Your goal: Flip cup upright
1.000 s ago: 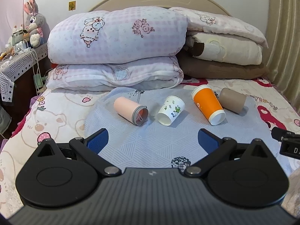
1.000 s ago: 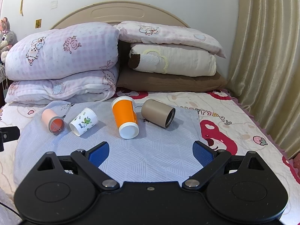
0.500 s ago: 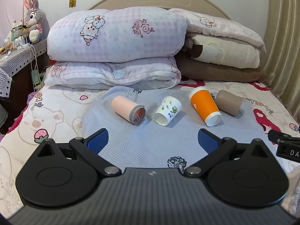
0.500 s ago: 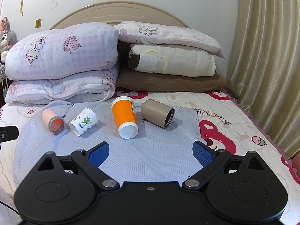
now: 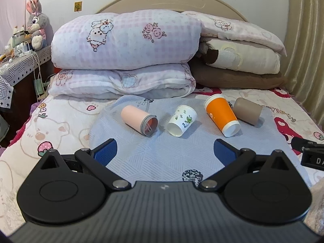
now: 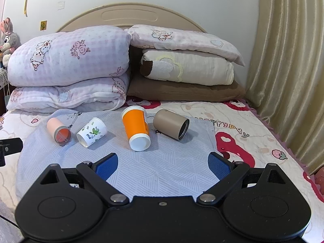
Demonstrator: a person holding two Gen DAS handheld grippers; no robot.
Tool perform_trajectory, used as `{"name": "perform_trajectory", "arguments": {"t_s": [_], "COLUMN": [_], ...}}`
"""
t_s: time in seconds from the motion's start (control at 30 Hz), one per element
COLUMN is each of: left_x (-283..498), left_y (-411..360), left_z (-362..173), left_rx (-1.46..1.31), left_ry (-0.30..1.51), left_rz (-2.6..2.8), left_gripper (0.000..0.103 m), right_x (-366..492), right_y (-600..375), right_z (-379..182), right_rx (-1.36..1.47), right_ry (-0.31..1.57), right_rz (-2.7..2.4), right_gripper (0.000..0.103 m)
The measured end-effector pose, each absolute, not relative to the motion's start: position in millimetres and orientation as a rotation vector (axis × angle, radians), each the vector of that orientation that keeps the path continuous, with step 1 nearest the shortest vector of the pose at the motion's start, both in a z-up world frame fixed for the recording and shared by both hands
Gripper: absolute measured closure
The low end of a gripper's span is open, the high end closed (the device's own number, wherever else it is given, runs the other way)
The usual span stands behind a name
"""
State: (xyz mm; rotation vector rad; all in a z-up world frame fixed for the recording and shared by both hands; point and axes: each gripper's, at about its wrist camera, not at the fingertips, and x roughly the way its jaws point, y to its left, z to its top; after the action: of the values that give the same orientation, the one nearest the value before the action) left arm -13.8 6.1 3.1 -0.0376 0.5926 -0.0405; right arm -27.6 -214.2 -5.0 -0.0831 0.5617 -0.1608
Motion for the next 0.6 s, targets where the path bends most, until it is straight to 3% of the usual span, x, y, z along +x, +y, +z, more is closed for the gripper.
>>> {"name": "perform_trajectory", "arguments": {"t_s": [0.6], "left_x": [-9.3], "left_y": [12.3], "left_z": [-0.3], "left_rx": [-0.082], "left_ry": [0.652], "left_rz": [-0.071], "left_gripper": [0.000], "right_x": [-28.0], "right_y": [-216.4], "right_z": [-7.4], "right_rx": [-0.083], "right_ry": [0.575], "right_rz": [-0.164], "right_gripper": [0.005]}}
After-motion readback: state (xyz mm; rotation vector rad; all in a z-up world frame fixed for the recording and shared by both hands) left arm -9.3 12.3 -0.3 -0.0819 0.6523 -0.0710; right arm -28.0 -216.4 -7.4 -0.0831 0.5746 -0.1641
